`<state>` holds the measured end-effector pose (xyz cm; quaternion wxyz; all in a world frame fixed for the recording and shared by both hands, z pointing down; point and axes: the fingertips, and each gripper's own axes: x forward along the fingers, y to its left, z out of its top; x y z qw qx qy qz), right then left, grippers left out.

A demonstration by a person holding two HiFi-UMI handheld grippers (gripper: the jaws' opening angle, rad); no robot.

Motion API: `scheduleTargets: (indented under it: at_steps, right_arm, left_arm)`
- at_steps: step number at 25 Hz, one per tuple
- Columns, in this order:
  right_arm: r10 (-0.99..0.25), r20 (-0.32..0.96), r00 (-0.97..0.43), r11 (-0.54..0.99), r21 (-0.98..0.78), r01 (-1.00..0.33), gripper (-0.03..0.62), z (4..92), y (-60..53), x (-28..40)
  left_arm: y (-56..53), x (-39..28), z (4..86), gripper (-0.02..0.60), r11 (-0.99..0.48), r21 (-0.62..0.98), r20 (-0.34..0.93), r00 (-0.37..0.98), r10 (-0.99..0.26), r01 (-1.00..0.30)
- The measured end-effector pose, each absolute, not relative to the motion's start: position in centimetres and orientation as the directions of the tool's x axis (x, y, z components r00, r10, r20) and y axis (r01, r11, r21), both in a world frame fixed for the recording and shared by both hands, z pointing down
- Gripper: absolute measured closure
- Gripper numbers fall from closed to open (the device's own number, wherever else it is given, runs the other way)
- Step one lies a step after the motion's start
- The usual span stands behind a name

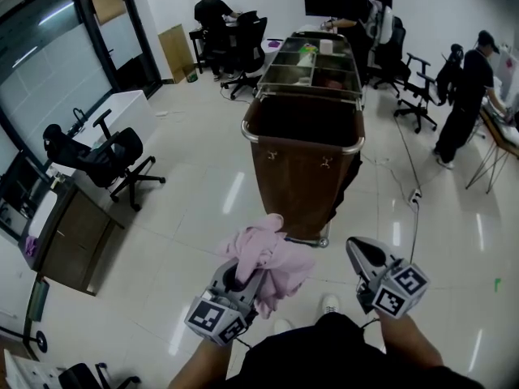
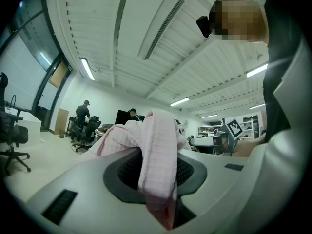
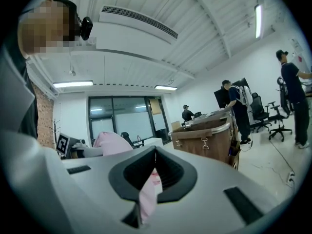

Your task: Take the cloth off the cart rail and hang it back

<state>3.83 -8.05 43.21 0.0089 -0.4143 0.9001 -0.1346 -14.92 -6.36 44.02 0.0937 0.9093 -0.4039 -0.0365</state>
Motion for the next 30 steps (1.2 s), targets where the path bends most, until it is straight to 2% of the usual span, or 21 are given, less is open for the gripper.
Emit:
scheduleTargets:
  at_steps: [20, 30]
  right_arm:
    - [-0.759, 0.079, -0.647, 0.609, -0.266, -0.747, 0.579, 43.4, -8.8, 4.4]
    - [-0.755, 0.077, -0.652, 0.615, -0.263, -0.743, 0.579, 43.0, -11.4, 7.0]
  left_arm:
    - [-8.0, -14.4, 42.1, 0.479, -0.65, 0.181, -0.003, 0.66, -0.751, -0.738]
    - [-13.0, -13.9, 36.5, 0.48, -0.634, 0.104, -0.031, 0.635, -0.772, -0.766]
